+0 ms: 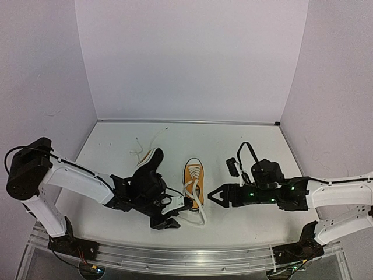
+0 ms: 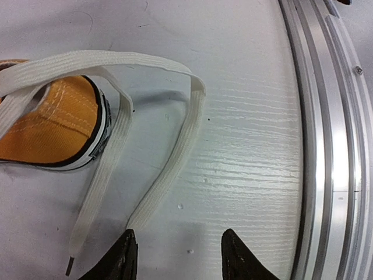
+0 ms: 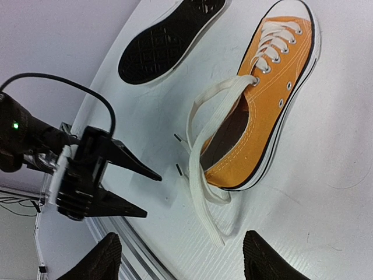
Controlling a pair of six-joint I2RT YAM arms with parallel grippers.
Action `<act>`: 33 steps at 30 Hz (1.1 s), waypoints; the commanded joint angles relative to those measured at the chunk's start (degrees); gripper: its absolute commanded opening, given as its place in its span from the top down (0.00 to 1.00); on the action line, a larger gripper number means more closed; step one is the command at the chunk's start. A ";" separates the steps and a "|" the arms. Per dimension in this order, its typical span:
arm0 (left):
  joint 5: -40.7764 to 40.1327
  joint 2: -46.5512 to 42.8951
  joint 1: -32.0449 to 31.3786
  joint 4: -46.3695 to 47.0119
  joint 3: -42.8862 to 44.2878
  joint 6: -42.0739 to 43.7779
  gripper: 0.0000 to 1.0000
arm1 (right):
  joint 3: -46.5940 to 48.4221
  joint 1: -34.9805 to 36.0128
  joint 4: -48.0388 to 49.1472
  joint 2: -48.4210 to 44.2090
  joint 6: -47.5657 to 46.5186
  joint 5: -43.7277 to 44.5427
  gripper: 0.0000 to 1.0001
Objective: Tie the shoes
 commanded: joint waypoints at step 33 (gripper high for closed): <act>-0.11 -1.00 -2.67 -13.34 20.73 -0.72 1.00 | 3.89 0.09 -14.24 -13.50 0.75 14.41 0.31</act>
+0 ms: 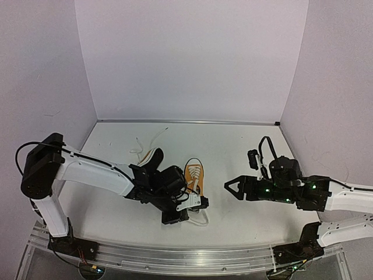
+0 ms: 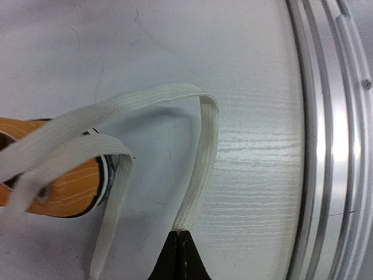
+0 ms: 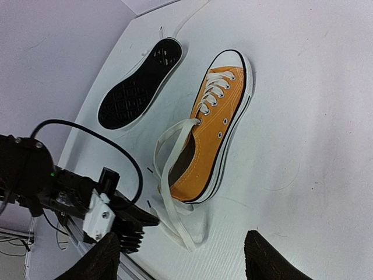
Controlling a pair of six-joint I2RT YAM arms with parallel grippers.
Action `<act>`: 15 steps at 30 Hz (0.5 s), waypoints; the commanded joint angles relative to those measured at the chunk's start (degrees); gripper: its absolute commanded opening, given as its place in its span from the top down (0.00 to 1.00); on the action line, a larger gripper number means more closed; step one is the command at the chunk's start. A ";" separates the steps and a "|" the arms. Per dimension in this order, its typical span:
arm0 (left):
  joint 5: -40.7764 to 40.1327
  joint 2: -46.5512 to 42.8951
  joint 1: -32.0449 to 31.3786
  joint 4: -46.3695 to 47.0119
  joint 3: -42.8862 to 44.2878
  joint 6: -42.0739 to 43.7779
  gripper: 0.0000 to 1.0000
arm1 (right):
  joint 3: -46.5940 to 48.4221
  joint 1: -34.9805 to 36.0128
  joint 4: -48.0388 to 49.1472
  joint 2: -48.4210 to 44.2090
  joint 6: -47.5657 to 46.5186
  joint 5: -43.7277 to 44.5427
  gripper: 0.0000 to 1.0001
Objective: Tie the shoes
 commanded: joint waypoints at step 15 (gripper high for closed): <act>-15.75 -21.17 11.57 10.23 -3.93 -18.02 1.00 | 7.51 0.15 -1.09 10.06 -4.75 -2.59 0.32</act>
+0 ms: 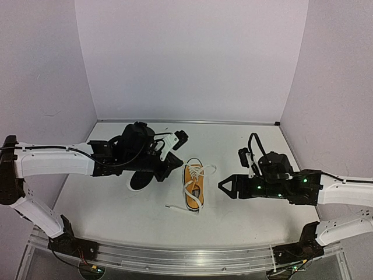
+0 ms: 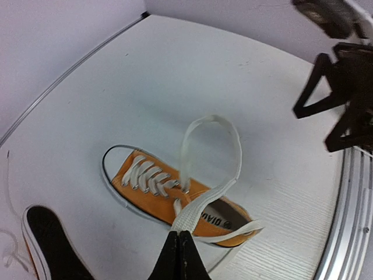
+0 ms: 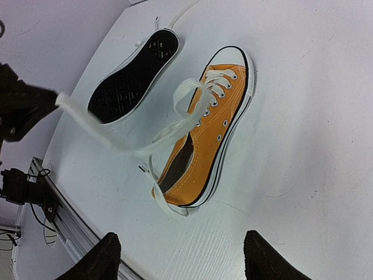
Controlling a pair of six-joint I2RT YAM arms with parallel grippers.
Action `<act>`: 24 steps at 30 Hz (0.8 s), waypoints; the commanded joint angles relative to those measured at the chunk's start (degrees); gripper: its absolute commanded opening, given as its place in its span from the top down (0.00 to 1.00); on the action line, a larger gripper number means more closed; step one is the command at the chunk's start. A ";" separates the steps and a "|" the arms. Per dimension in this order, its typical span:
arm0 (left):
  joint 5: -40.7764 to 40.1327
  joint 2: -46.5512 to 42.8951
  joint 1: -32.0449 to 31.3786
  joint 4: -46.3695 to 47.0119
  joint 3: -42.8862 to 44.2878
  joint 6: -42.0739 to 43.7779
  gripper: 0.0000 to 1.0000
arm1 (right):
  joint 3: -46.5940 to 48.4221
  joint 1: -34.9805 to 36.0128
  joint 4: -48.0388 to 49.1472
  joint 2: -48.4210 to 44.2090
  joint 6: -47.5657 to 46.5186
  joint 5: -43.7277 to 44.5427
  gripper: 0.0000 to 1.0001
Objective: Tie the shoes
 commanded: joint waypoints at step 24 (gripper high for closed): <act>-24.68 -10.46 5.41 -23.35 -10.45 -24.85 1.00 | 4.86 0.17 2.22 11.85 -2.85 -6.72 0.34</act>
